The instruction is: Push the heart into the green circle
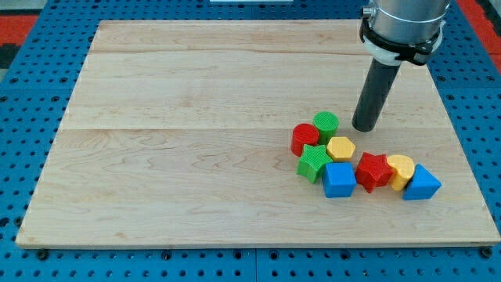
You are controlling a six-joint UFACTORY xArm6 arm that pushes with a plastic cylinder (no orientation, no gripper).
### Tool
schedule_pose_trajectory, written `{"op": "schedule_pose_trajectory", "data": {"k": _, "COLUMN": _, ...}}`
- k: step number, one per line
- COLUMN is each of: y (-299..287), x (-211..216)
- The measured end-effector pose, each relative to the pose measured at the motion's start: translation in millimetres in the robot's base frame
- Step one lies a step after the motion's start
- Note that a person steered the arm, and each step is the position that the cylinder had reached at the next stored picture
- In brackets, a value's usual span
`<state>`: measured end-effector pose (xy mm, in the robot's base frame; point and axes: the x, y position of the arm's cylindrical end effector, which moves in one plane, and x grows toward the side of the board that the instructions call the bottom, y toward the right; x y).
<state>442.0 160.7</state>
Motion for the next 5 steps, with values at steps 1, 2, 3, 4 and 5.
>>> {"op": "schedule_pose_trajectory", "data": {"k": 1, "y": 0, "x": 0}}
{"op": "schedule_pose_trajectory", "data": {"k": 2, "y": -5, "x": 13}}
{"op": "schedule_pose_trajectory", "data": {"k": 3, "y": 109, "x": -20}}
{"op": "schedule_pose_trajectory", "data": {"k": 4, "y": 183, "x": 21}}
{"op": "schedule_pose_trajectory", "data": {"k": 5, "y": 185, "x": 58}}
